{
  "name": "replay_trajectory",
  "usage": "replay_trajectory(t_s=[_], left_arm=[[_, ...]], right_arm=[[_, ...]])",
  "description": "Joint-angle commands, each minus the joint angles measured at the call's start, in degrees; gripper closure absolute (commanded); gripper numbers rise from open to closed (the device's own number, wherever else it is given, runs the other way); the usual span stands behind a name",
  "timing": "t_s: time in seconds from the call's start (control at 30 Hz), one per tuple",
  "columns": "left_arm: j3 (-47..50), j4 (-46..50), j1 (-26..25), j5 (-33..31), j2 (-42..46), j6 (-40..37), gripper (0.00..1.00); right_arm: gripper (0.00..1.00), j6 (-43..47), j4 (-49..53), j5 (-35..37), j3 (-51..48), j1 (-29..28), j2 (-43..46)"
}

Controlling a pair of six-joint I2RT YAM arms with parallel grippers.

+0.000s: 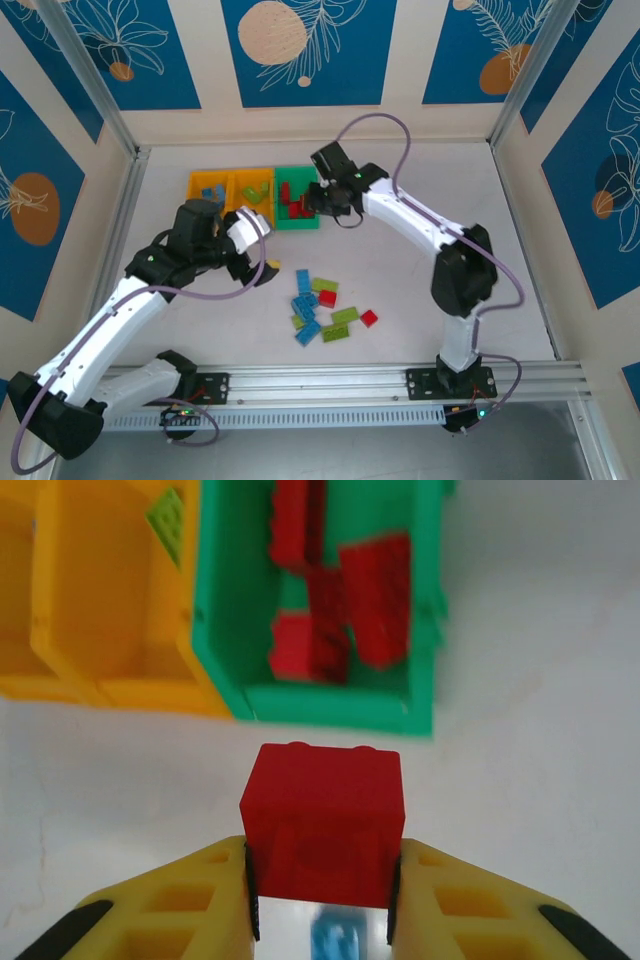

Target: Sort the legos into containers by color

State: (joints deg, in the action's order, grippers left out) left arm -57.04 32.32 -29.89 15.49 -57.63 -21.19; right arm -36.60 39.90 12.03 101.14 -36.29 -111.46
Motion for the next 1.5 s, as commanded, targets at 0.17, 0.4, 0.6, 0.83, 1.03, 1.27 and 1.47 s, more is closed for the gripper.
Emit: replay_trajectory(t_s=[0.17,0.4,0.6,0.83,1.03,1.27,1.47], left_arm=[[-0.88,-3.18,-1.16,-11.92,-0.75,24.77,0.0],[-5.72,8.88,-1.22,-20.64,-6.16,46.05,0.0],[-6.59,14.82,-1.74,-13.57,-11.64,60.83,0.05],[-7.14,19.08,-12.51,-10.47,-17.31,64.32,0.07],[-11.52,23.39,-24.58,-14.89,-30.22,59.72,0.0],[-9.86,16.58,-24.88,-16.51,-35.36,55.76,0.01],[-10.71,15.85,-24.75,-21.25,-40.84,52.68,0.12]], right_arm=[[0.45,7.34,5.38,-3.6,28.65,2.08,-21.31],[0.39,8.16,11.72,-5.97,32.83,4.22,-16.2],[0.34,9.48,9.17,-8.46,10.95,6.58,4.0],[0.24,3.95,6.77,-10.23,-16.56,13.32,26.63],[0.19,1.62,5.17,-10.82,-26.97,17.08,35.21],[0.19,2.91,6.36,-9.82,-25.39,17.46,35.02],[0.19,3.2,6.63,-10.51,-24.43,17.48,33.55]])
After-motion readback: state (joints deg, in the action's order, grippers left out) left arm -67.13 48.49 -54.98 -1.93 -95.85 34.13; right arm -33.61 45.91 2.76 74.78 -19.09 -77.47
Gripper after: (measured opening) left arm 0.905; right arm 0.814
